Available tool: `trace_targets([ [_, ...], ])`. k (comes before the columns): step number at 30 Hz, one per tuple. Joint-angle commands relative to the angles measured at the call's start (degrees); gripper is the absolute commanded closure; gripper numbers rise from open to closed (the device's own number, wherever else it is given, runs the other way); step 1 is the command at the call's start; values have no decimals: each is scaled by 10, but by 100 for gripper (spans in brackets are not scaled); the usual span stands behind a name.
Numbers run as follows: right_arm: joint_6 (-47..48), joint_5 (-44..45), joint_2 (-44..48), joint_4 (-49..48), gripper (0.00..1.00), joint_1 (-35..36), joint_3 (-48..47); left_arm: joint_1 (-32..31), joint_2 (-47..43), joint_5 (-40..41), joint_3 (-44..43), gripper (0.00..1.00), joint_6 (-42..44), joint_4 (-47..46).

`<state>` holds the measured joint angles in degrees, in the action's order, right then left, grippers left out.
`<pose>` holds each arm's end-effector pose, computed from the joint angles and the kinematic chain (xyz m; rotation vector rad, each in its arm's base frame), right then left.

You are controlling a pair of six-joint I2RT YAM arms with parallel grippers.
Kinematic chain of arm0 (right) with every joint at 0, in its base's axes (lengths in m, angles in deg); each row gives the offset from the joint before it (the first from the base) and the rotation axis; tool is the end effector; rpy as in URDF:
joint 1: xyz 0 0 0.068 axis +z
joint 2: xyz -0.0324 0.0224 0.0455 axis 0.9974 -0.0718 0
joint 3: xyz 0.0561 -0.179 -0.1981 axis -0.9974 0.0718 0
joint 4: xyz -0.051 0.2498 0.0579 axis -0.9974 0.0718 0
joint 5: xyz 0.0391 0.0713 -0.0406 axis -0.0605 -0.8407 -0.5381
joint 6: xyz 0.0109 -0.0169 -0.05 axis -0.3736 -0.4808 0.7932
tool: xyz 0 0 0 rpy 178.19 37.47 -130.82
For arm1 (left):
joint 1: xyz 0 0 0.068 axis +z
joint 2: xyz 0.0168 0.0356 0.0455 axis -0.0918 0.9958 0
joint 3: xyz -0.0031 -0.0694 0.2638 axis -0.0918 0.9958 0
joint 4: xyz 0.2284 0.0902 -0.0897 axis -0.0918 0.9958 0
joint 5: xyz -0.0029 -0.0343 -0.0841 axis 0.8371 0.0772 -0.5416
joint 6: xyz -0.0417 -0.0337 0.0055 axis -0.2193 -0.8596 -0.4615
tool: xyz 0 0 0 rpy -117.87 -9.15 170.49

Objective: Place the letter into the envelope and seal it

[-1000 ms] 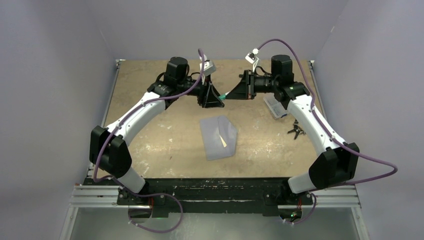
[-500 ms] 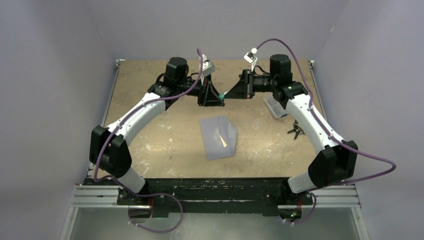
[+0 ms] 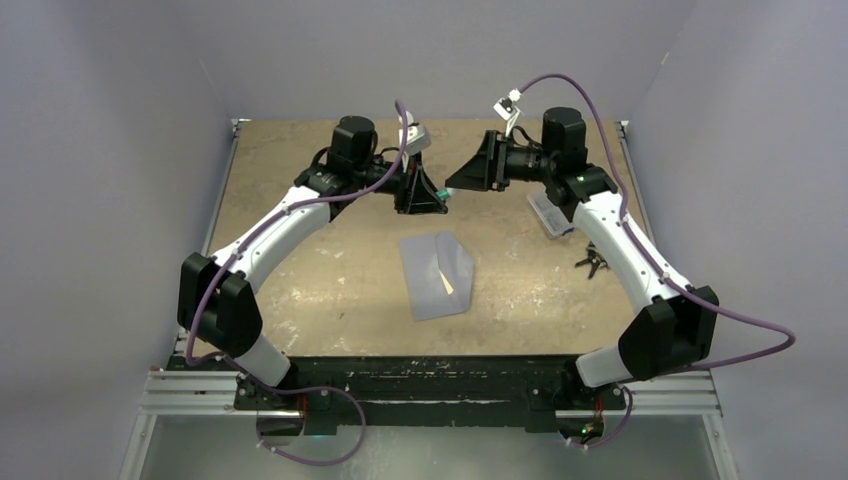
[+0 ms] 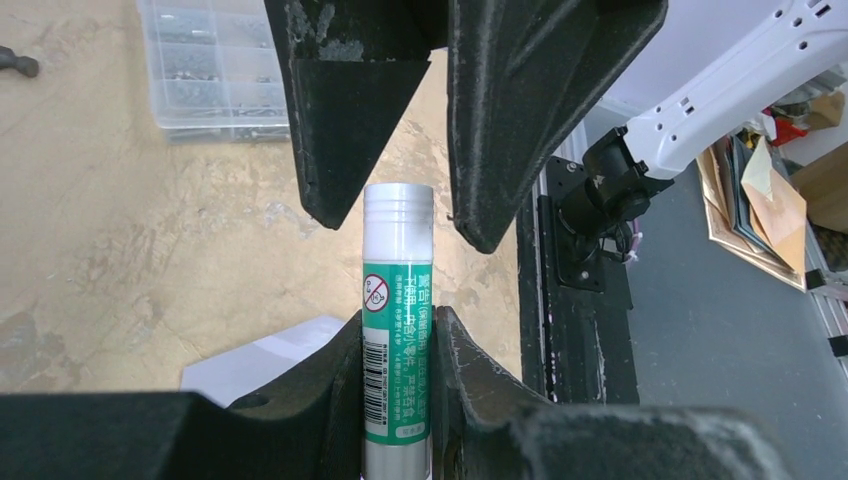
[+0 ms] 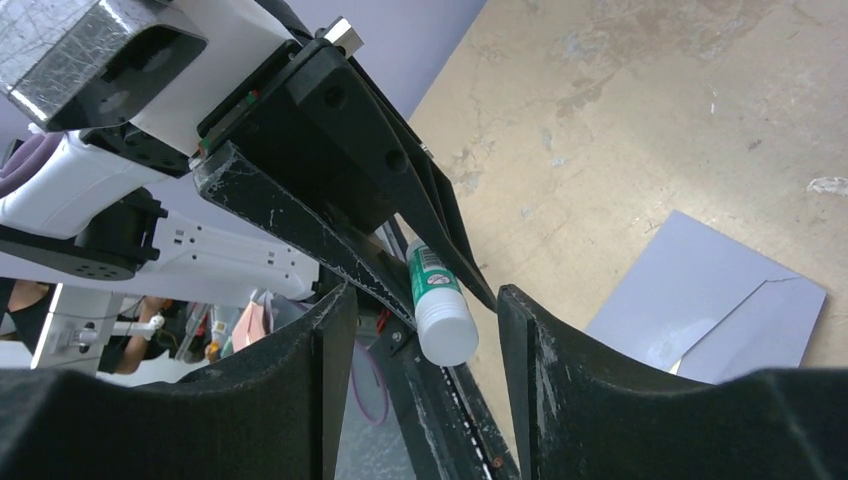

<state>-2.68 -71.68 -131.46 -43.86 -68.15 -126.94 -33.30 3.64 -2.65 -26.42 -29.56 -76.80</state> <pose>0.3035 0.1265 0.3840 -0.4152 1.9805 1.4317 0.3070 -0.1980 0.3496 1.1052 1.6714 -1.3548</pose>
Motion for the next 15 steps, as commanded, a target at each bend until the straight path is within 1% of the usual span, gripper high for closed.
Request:
trace_targets([
  [1,13,1,16,4,42,6,2,0,-35,17,12,100,5,-29],
  [5,28,3,13,20,41,16,4,-1,-37,20,18,100,-3,-42],
  [7,23,5,15,12,45,16,9,-1,-37,20,19,100,-3,-42],
  [10,6,6,19,-9,57,16,15,0,-40,23,19,100,2,-34],
  [13,-4,20,20,-17,78,16,18,0,-40,23,16,100,4,-30],
  [14,-7,22,20,-19,88,16,17,0,-40,25,16,100,6,-29],
  [15,-10,30,21,-18,100,16,15,1,-40,27,16,100,8,-27],
])
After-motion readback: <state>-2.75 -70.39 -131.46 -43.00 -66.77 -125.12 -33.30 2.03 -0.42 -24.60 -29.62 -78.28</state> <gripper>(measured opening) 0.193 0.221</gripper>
